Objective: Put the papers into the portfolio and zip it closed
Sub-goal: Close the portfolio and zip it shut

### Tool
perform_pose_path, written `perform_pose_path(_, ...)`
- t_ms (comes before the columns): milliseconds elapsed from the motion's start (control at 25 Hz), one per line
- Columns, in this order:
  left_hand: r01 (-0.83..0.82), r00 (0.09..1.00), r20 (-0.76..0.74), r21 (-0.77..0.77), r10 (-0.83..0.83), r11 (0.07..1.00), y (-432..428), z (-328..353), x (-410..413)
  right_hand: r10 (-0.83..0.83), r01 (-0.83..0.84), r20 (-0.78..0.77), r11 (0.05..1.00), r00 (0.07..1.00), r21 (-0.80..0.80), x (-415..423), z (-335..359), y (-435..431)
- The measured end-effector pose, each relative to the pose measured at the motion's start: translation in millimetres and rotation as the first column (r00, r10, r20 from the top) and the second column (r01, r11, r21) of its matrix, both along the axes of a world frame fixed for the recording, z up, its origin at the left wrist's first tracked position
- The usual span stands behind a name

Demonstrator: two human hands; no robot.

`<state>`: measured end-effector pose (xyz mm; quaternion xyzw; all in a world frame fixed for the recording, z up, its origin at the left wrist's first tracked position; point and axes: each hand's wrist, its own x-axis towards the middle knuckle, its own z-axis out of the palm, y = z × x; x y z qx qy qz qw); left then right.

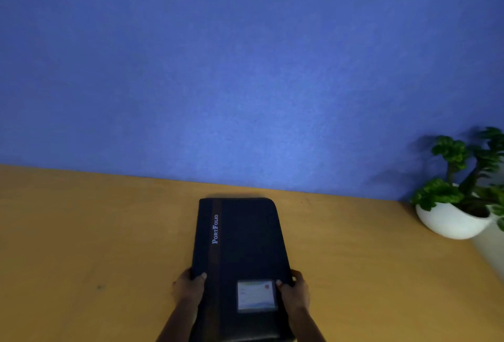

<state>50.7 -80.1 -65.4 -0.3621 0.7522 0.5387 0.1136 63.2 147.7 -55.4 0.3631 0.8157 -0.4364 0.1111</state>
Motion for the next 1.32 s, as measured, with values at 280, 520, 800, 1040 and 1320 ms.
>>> perform_pose_path(280,-0.116,0.989,-0.098,-0.086,0.108,0.990,-115.0,6.6,-26.6,0.013,-0.028,-0.089,0.986,0.996,-0.164,-39.0,-1.0,-112.4)
perform_pose_path(520,-0.045,0.992,-0.122,-0.210,0.020,0.977,-185.7,-5.6,-75.4,-0.016,0.007,-0.037,0.970,0.999,-0.242,-69.1,-23.9,-177.4)
perform_pose_path(800,0.143,0.989,0.018,-0.408,-0.148,0.902,-209.0,-15.0,-100.6,0.074,-0.080,-0.034,0.974,0.997,-0.210,-88.1,-30.3,-192.2)
perform_pose_path(1040,0.266,0.952,0.266,-0.460,-0.154,0.847,-193.2,10.6,-95.4,0.253,-0.254,-0.026,0.961,0.967,-0.110,-95.7,-10.8,-184.3)
perform_pose_path(1320,0.330,0.926,0.114,-0.705,-0.359,0.628,-121.8,53.9,-94.2,0.413,-0.397,-0.056,0.899,0.909,0.182,-100.7,36.4,-170.5)
